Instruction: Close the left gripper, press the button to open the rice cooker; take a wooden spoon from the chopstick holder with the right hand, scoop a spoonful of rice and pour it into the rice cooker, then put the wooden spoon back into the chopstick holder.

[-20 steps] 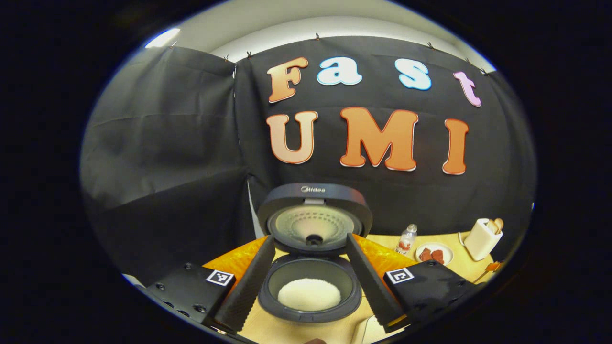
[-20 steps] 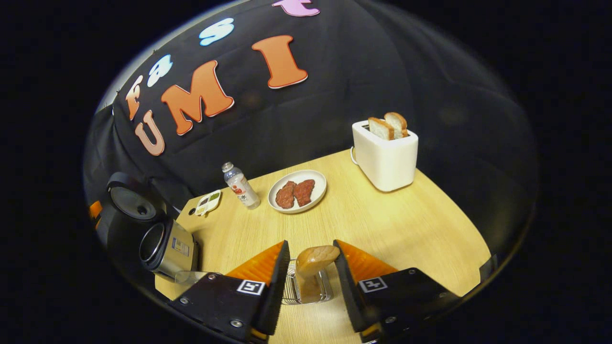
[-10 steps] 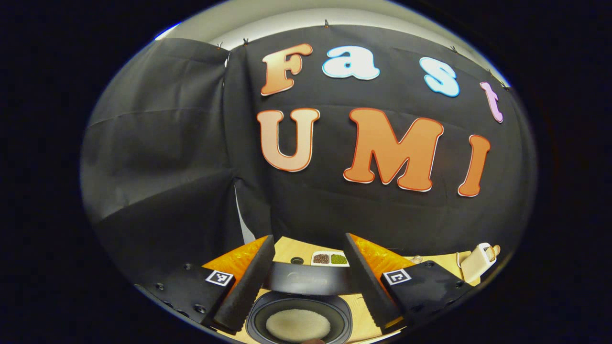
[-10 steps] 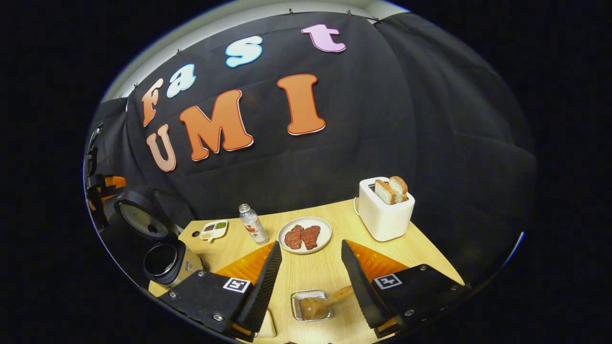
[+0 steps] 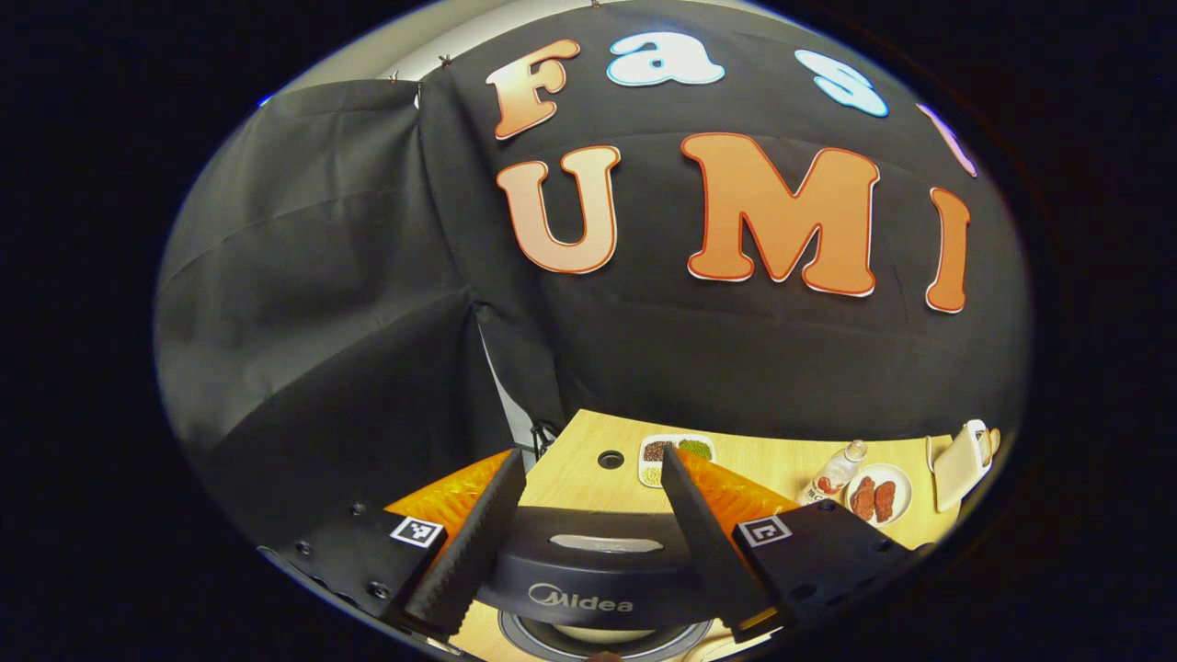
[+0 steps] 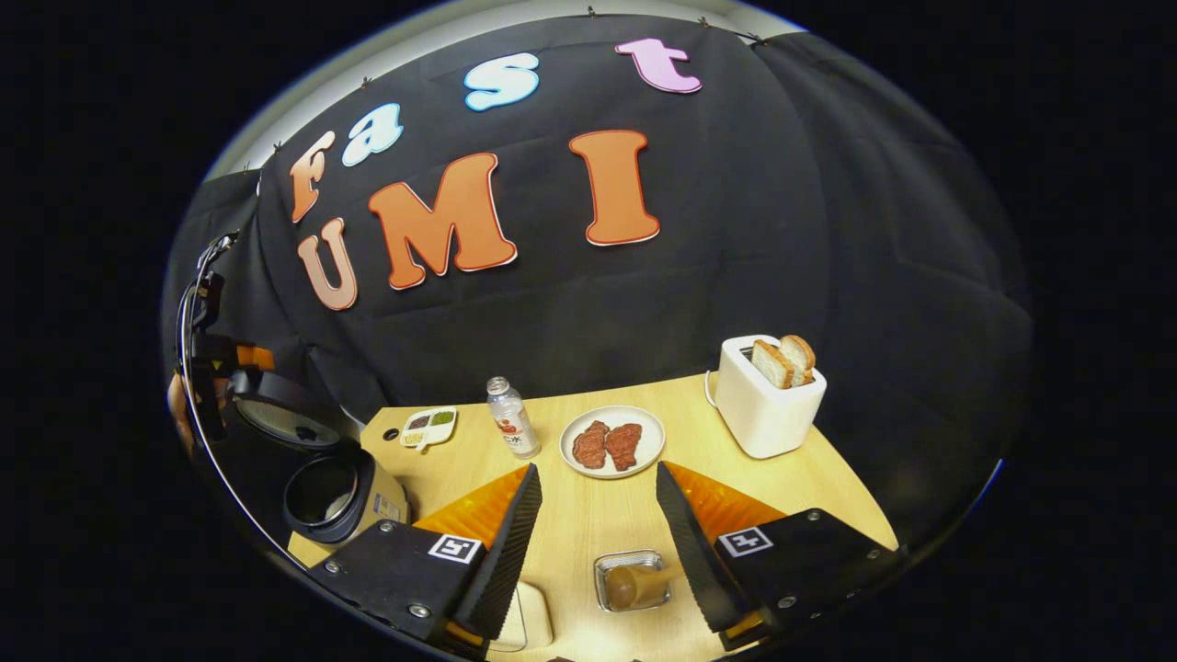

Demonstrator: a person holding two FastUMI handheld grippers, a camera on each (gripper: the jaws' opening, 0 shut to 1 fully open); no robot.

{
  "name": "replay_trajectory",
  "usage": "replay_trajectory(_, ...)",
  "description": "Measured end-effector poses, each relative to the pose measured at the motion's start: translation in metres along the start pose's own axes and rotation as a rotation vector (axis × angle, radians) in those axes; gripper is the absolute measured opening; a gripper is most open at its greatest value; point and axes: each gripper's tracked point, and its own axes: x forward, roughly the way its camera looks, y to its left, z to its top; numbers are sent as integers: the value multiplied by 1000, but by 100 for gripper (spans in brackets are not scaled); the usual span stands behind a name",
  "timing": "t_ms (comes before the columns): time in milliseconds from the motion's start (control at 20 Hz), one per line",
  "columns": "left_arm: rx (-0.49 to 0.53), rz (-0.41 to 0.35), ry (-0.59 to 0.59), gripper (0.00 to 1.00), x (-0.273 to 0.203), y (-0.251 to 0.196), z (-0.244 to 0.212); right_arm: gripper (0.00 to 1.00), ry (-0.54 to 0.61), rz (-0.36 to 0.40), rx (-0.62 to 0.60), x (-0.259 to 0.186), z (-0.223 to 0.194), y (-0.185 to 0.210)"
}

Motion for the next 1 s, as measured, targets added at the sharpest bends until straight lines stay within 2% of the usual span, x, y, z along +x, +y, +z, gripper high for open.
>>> replay_trajectory(150,-11,-41,143,99,-16,-9,-66,78,5,26,6,4,-4,15)
replay_trajectory(250,-10,-38,231,99,-24,-10,-104,79,18,48,4,7,-10,26)
replay_trajectory(400,4,-50,278,99,-27,-9,-136,79,32,68,-18,7,-16,35)
replay_trajectory(550,-62,-78,473,99,-26,-13,-193,79,41,88,-42,4,-20,44)
replay_trajectory(600,-77,-79,472,100,-26,-14,-197,78,45,92,-45,4,-21,46)
replay_trajectory(750,-21,-99,449,99,-15,-18,-193,79,45,102,-54,0,-21,53)
replay_trajectory(900,-32,-91,439,100,-13,-22,-194,79,48,118,-76,-4,-23,62)
replay_trajectory(1000,-6,-99,384,100,-12,-24,-194,79,32,123,-87,-8,-18,68)
